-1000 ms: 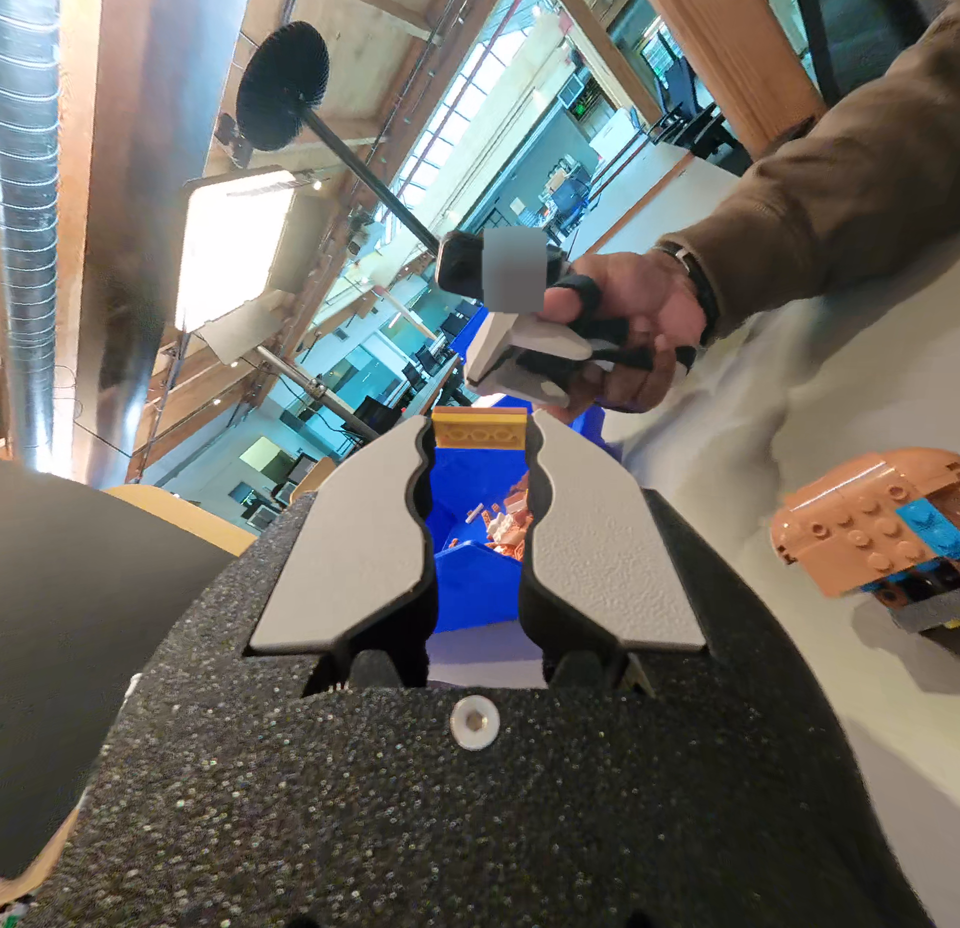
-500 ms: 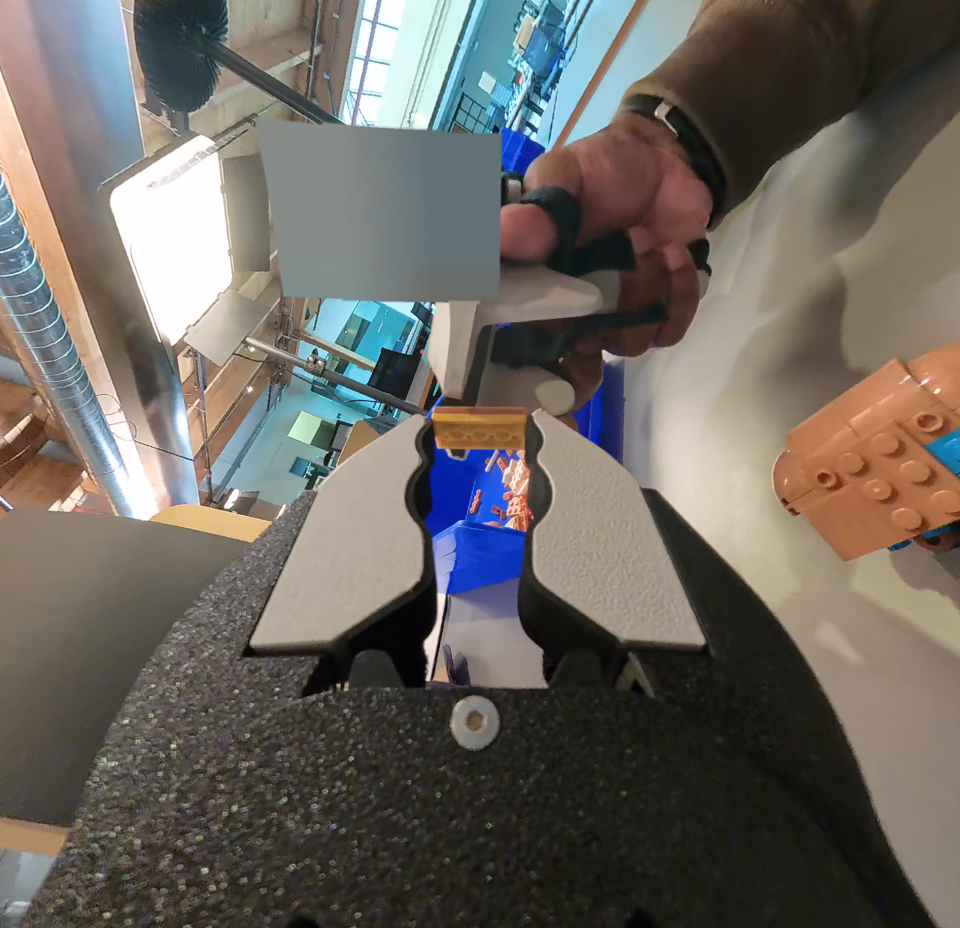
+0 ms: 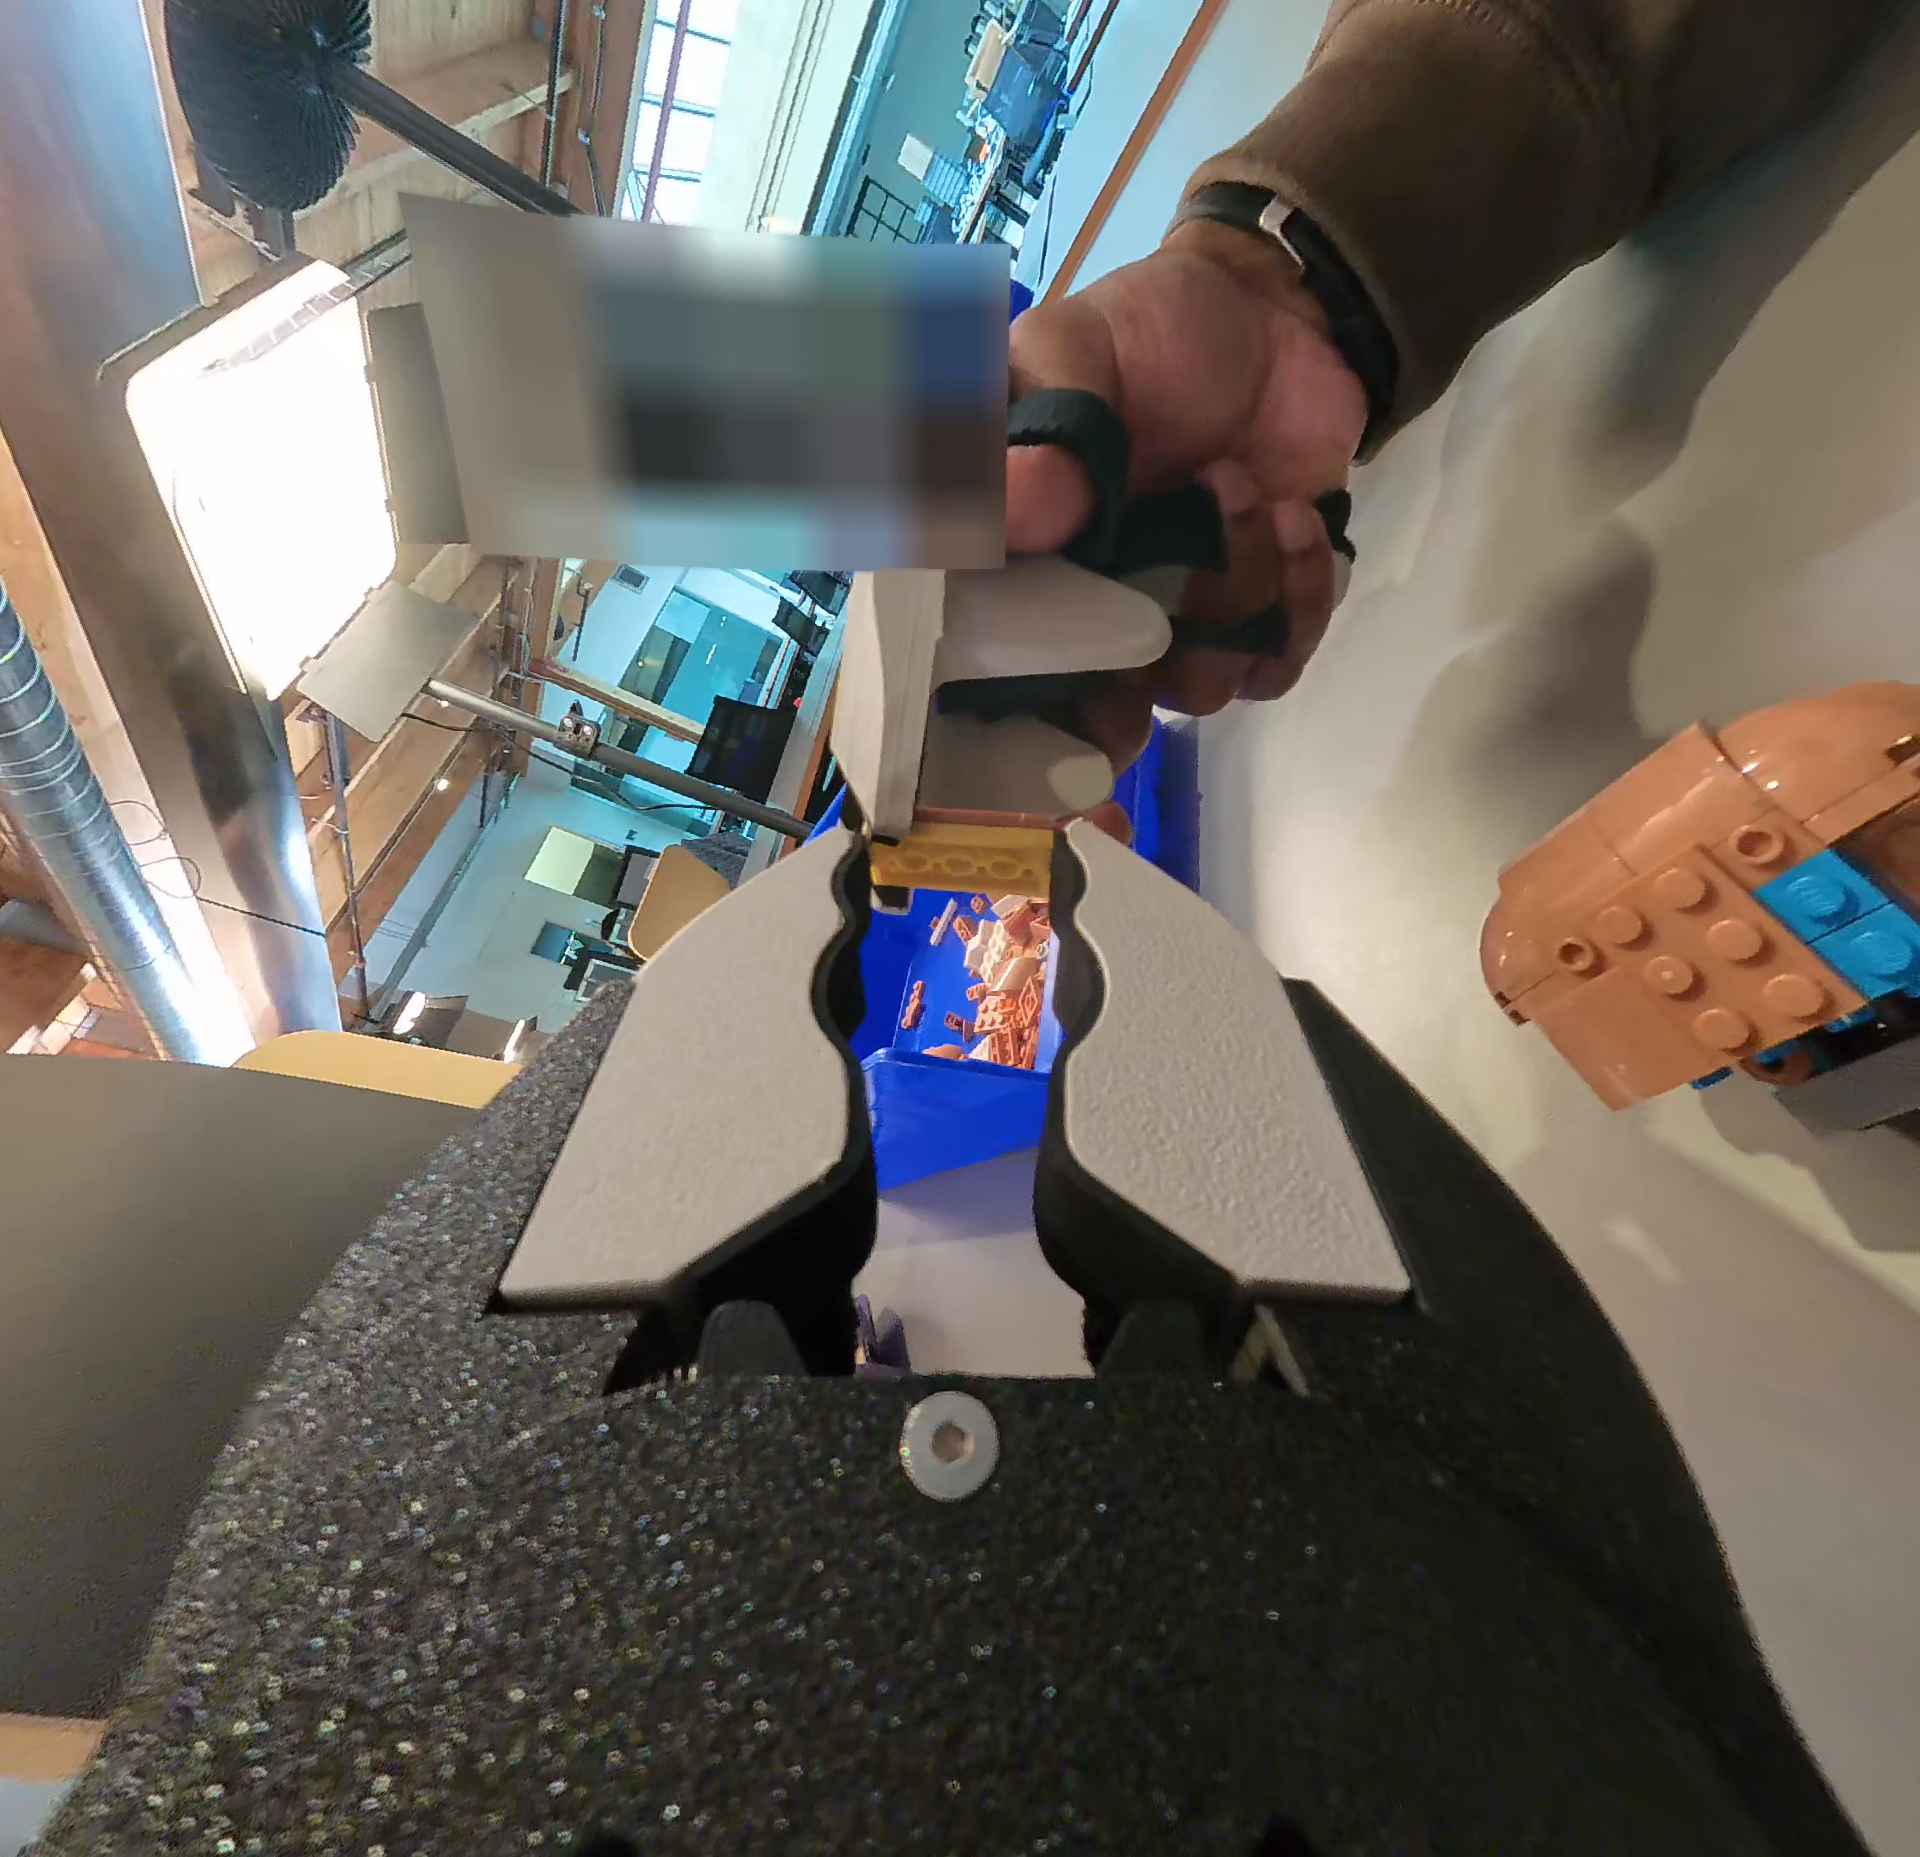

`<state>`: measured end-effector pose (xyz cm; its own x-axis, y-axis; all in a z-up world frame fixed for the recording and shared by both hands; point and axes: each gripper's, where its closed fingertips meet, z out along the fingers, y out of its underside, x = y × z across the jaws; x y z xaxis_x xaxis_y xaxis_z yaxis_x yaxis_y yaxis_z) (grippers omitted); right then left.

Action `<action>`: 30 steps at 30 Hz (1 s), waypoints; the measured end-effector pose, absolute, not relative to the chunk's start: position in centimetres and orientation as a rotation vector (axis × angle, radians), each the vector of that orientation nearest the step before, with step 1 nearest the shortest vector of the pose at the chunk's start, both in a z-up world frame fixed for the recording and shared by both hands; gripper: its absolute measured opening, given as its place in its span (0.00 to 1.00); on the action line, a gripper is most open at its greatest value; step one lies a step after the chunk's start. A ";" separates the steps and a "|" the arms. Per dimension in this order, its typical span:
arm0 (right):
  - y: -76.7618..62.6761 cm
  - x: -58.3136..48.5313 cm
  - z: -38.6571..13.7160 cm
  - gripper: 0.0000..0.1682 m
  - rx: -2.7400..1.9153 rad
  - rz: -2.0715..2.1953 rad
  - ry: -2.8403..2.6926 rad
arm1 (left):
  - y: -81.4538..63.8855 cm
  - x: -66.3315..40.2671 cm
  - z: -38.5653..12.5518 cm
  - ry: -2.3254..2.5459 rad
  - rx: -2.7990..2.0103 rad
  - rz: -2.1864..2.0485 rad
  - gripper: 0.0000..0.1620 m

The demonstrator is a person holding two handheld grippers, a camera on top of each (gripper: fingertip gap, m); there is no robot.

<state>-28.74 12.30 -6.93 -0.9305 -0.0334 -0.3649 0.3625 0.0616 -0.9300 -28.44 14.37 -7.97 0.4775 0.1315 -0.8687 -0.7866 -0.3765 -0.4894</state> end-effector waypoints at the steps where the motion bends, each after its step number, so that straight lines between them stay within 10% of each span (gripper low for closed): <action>1: 12.3 -28.7 -6.9 0.09 0.335 -1.942 2.050 | 14.4 -28.4 -8.0 0.564 -1.676 1.088 0.20; 5: 14.2 -30.2 -5.8 0.09 0.403 -2.005 1.981 | 12.5 -29.9 -6.2 0.419 -1.620 1.122 0.00; 9: 14.7 -30.9 -5.5 0.09 0.444 -2.028 1.907 | 10.4 -29.7 -3.0 0.307 -1.471 1.000 0.00; 16: 14.1 -26.3 -6.9 0.09 0.121 -1.794 2.051 | 13.0 -27.4 -7.4 0.600 -1.676 0.976 0.27; 30: 15.1 -20.8 -12.0 0.09 -0.273 -1.354 2.340 | 15.8 -20.7 -11.9 0.987 -1.858 0.755 0.25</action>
